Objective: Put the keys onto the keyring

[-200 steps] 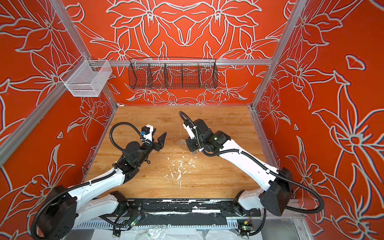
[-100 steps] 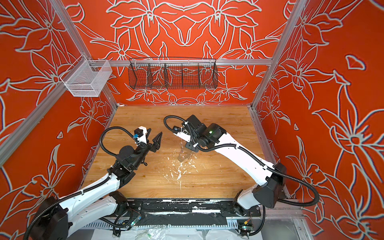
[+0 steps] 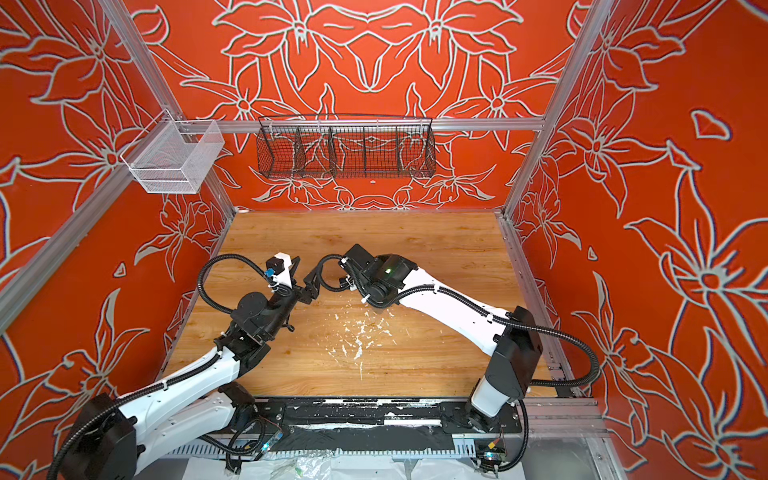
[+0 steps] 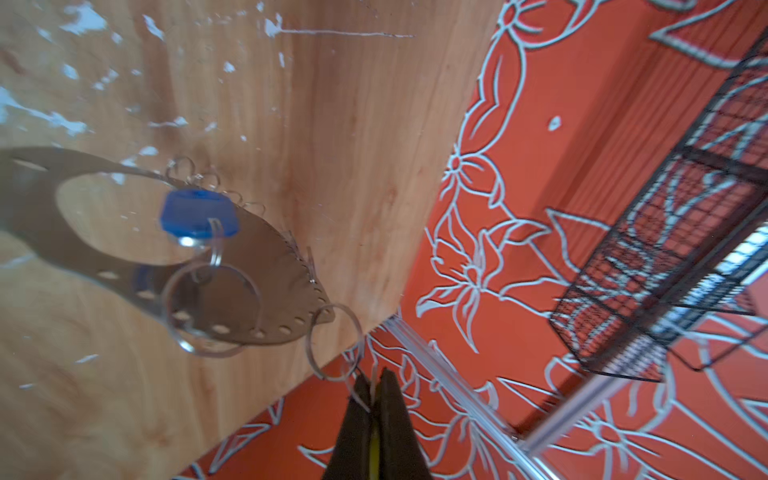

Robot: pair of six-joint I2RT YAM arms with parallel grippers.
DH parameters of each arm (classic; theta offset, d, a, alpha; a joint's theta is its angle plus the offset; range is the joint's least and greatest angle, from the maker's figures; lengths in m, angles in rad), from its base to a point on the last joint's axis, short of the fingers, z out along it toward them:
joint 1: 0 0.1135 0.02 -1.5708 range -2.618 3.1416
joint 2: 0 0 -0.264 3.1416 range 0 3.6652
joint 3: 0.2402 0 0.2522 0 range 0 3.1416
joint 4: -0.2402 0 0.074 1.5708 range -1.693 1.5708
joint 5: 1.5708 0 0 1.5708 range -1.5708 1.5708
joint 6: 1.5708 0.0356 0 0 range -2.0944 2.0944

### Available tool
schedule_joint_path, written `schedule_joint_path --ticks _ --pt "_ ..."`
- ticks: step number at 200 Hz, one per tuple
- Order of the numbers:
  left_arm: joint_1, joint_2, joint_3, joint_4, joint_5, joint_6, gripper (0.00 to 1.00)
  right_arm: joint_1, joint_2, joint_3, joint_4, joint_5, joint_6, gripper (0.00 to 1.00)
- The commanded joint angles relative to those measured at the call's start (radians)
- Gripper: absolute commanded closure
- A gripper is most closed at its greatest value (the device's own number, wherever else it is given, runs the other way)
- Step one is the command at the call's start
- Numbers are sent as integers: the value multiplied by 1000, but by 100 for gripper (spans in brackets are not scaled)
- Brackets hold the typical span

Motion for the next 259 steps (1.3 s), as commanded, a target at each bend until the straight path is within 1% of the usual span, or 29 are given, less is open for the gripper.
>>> schedule_joint_path --ticks 1,19,44,64,104,157,183,194,218,243,259 --pt "8 -16 -8 43 -15 -12 26 17 23 4 140 167 -218 100" --pt "9 -18 -11 45 -32 -18 25 23 42 5 183 210 -313 100" --pt "11 -16 -20 56 -65 -35 19 29 58 -3 246 245 -428 100" --pt "12 -19 -21 56 -66 -35 17 31 61 10 255 242 -463 100" --pt "15 -14 -18 54 -64 -38 16 47 59 26 203 251 -495 100" --pt "17 -20 -11 35 -71 -41 13 57 42 21 192 231 -481 100" --pt "17 -27 -34 59 -132 -76 0 58 31 18 196 195 -441 100" --pt "17 -28 -35 72 -152 -84 3 58 26 13 197 178 -425 100" --pt "21 -33 -15 19 -156 -93 3 58 13 -10 228 149 -424 100" --pt "23 -15 -13 31 -160 -108 3 58 12 -9 244 143 -413 100" --pt "25 -8 -11 29 -170 -113 3 60 17 5 224 120 -380 100"
